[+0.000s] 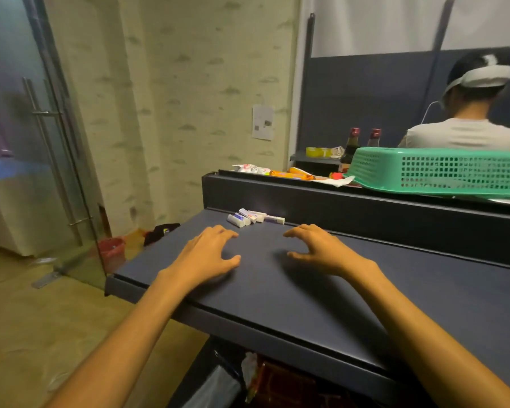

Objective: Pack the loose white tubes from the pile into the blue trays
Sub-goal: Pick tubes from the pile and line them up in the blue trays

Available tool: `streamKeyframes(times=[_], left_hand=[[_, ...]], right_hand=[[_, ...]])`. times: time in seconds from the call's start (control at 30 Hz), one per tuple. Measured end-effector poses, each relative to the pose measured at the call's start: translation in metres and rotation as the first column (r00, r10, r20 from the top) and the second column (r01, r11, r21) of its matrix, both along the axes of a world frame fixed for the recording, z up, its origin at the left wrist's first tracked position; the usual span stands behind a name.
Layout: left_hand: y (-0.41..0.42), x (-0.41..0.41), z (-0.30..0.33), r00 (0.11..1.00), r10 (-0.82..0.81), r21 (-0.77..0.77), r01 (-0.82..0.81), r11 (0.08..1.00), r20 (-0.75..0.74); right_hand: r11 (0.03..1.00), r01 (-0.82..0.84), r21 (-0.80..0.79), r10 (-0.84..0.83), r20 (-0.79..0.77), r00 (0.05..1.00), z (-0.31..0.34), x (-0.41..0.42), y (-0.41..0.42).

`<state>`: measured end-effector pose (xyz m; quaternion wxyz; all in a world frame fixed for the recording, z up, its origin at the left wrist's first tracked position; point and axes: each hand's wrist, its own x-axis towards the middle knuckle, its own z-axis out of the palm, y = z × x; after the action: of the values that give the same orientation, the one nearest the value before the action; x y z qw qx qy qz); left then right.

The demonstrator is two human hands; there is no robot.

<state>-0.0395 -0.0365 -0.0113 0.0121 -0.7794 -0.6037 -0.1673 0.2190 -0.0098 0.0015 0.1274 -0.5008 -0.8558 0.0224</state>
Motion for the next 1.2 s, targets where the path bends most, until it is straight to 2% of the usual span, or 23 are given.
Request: streamKeyframes(times=[0.27, 0.63, 0.93, 1.2], left_hand=[[0.063, -0.044, -0.003, 0.989, -0.144, -0.032, 0.145, 0.989, 0.015], [0.150, -0.026, 0.005, 0.958, -0.276, -0.031, 0.279, 0.960, 0.072], [0.190, -0.009, 0.003, 0.950, -0.309, -0.050, 0.311, 0.949, 0.050], [0.197, -0.002, -0.001, 0.949, -0.312, -0.041, 0.311, 0.950, -0.033]], right_hand=[[0.986, 0.167, -0.016, -0.167, -0.028, 0.985, 0.001, -0.043, 0.013], [0.956, 0.293, -0.028, -0.295, -0.059, 0.954, 0.005, -0.034, 0.042], [0.954, 0.298, -0.045, -0.300, -0.037, 0.953, 0.007, -0.018, 0.080], [0.958, 0.283, -0.043, -0.284, -0.023, 0.959, 0.000, -0.020, 0.106]])
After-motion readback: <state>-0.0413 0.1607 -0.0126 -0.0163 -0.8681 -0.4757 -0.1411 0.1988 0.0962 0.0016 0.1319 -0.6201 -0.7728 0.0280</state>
